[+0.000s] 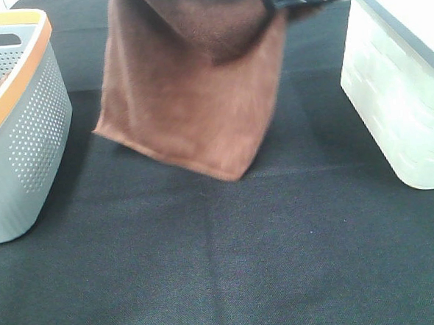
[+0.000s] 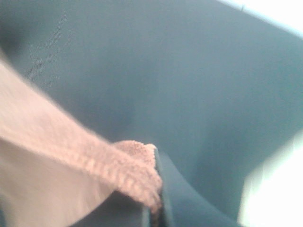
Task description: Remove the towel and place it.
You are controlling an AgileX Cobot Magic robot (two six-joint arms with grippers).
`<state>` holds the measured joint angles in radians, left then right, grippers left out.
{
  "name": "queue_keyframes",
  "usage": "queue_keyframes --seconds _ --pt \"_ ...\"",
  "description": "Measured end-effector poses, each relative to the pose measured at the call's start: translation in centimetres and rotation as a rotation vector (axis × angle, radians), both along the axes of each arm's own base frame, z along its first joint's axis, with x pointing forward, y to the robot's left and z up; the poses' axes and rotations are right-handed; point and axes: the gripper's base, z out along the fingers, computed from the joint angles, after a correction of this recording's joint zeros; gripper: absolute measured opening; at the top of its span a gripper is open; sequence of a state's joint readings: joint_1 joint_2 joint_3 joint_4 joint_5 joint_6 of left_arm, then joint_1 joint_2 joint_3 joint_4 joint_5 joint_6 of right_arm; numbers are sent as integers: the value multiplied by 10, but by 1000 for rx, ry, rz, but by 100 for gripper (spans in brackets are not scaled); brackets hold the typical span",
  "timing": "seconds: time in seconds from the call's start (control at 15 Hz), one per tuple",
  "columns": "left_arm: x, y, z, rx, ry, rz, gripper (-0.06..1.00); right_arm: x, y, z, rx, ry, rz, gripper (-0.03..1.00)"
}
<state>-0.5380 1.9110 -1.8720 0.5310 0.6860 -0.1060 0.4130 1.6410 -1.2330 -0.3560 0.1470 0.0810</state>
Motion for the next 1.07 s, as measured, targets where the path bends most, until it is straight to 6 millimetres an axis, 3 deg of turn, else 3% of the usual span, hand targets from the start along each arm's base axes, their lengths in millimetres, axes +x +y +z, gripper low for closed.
queue_keyframes --seconds 0.2,0.27,0.33,0.6,0.73,0.87,1.07 --pt "42 27 -20 -64 -99 8 0 26 -3 -4 92 -173 42 0" --pt "49 34 -19 -119 -144 11 0 34 -5 -2 121 -223 46 0" --pt "49 34 -19 -119 -144 11 0 34 -5 -2 121 -223 46 0" --pt "58 43 -10 -307 -226 24 0 65 -11 -4 201 -294 10 0" --pt "60 44 -27 -338 -116 94 0 72 -11 -29 167 -196 -18 0" --pt "61 44 -72 -370 118 206 0 71 -16 -58 97 8 -90 0" --pt "48 37 -107 -358 403 253 0 60 -21 -75 92 235 -194 0"
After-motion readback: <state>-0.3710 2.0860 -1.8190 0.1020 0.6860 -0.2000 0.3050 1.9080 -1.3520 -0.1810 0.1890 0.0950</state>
